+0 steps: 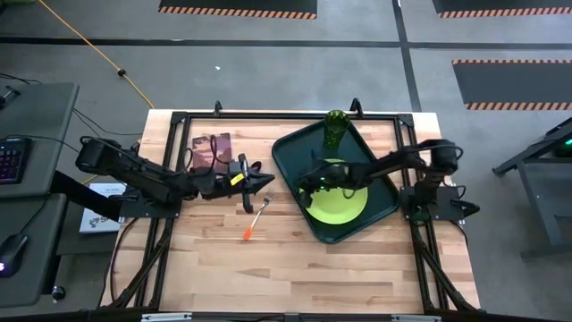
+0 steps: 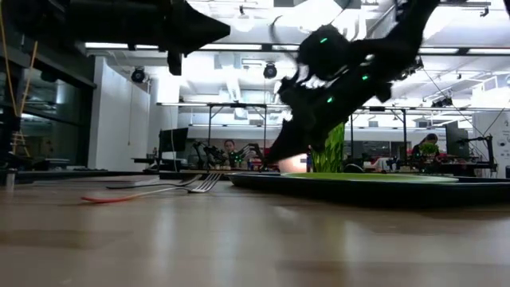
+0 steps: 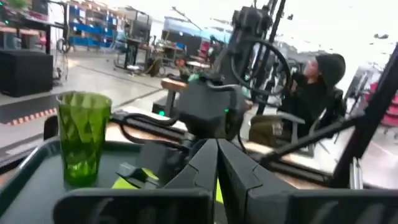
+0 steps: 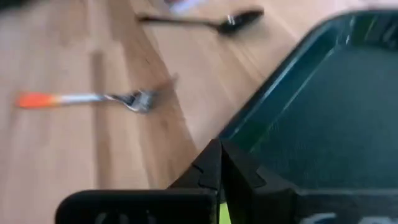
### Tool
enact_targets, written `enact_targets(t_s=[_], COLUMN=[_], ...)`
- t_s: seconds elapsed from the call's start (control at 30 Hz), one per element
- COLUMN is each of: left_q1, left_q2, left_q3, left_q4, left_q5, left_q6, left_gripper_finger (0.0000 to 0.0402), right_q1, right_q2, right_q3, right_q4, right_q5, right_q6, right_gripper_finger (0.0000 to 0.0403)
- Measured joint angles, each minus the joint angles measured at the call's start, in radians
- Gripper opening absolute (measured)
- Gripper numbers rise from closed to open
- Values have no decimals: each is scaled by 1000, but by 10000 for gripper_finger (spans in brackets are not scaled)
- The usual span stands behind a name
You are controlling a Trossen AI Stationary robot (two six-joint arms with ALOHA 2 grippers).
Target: Pick and place plate/cup/fork/spoon on tray
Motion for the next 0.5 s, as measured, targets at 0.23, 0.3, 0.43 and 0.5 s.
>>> enact_targets(t_s=[0.23, 0.3, 0.43, 0.5], left_q1=[-44, -53, -56, -56], left_q2=[1, 1, 1, 1], left_q3=[0, 1, 1, 1], left_q4=[-2, 2, -3, -3], left_q5=[-3, -4, -4, -5], left_q6=[30, 42, 42, 41], left_gripper_finger=[3, 2, 1, 1], right_q1=[-8, -8, -8, -8], right_q2=[56, 53, 53, 53], right_q3=[136, 154, 166, 167], right_q4=[-225, -290, -377, -407], right_q5=[45, 47, 66, 93], right_q6=[-54, -62, -83, -84], right_gripper_finger=[0, 0, 0, 0])
